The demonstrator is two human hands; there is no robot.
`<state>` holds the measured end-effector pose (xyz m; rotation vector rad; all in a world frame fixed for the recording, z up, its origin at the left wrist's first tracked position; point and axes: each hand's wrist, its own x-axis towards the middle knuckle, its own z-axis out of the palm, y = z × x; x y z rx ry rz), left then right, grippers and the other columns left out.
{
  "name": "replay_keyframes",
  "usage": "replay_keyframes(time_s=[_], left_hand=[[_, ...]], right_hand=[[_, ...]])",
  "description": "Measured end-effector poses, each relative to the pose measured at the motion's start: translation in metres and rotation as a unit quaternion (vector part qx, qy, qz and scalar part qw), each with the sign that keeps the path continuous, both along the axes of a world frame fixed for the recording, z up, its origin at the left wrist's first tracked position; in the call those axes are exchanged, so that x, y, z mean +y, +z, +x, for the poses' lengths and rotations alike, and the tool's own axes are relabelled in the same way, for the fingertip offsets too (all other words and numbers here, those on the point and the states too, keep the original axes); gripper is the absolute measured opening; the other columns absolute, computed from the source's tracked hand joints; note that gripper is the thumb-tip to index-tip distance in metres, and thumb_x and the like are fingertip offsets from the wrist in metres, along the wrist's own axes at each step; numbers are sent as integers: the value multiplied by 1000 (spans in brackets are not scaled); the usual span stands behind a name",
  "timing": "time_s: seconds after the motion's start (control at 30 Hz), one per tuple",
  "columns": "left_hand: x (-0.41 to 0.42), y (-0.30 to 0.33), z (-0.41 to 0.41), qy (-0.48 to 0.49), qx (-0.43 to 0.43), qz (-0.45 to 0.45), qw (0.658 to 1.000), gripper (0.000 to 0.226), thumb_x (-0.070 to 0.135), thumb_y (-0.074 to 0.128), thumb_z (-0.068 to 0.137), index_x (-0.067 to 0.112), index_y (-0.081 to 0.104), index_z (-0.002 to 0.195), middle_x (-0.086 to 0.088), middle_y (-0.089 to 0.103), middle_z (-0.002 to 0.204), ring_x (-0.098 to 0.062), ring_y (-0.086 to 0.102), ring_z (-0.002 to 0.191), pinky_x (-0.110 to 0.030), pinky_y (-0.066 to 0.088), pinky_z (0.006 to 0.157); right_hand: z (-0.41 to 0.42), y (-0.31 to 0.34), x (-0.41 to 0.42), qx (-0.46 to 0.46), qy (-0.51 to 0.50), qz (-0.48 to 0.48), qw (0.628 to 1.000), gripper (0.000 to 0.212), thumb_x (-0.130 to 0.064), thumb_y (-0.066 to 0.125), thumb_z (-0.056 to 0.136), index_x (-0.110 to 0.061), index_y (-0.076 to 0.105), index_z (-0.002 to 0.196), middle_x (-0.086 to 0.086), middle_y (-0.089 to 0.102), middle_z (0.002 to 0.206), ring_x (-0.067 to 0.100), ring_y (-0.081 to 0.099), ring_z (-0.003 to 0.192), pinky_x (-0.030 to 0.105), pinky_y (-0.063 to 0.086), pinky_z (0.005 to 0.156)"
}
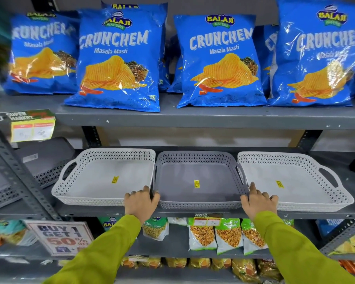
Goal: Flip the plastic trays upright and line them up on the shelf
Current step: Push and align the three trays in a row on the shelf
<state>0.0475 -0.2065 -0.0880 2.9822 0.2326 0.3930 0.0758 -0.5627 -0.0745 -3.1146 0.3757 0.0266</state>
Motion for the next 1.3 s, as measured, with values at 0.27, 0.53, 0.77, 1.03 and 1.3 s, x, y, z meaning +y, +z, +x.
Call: replay_keyframes(time_s=[0.27, 0.53, 0.77, 1.03, 1.3], left_hand=[[-3, -1, 0, 9, -16, -2, 1000, 55, 53, 23, 84, 11, 58, 95, -14, 75, 83, -34, 67, 82, -41, 45, 81], [-7, -5, -2, 30, -9, 2, 1000, 56, 52, 23, 84, 10, 60, 92, -15, 74, 79, -36, 67, 79, -42, 45, 77], [-7, -5, -1, 35, -3, 17, 999, 46, 49, 32, 91, 11, 58, 99, -15, 75, 87, -36, 66, 85, -42, 45, 80], [-8, -4, -3, 37, 9, 16, 999, 46, 49, 31, 92, 12, 56, 101, -14, 74, 91, -35, 66, 89, -42, 44, 83], [-10, -1, -4, 39, 11, 17, 999, 47, 49, 31, 91, 12, 58, 101, -14, 74, 90, -35, 66, 88, -42, 44, 82]], right_hand=[[1, 1, 0, 7, 2, -7, 1000, 67, -44, 23, 92, -13, 17, 151, 6, 59, 132, 27, 51, 119, 44, 31, 96], [2, 1, 0, 6, 2, -9, 1000, 67, -44, 24, 92, -12, 17, 151, 6, 61, 130, 27, 51, 120, 43, 31, 95], [1, 1, 0, 11, 3, -8, 1000, 68, -45, 24, 93, -12, 16, 152, 8, 59, 132, 27, 49, 121, 43, 31, 96], [1, 1, 0, 12, 0, -5, 1000, 68, -45, 23, 92, -12, 16, 152, 7, 59, 132, 27, 49, 121, 43, 31, 96], [0, 2, 1, 14, 0, 1, 1000, 68, -45, 23, 93, -12, 15, 152, 7, 58, 133, 27, 49, 122, 44, 30, 98]])
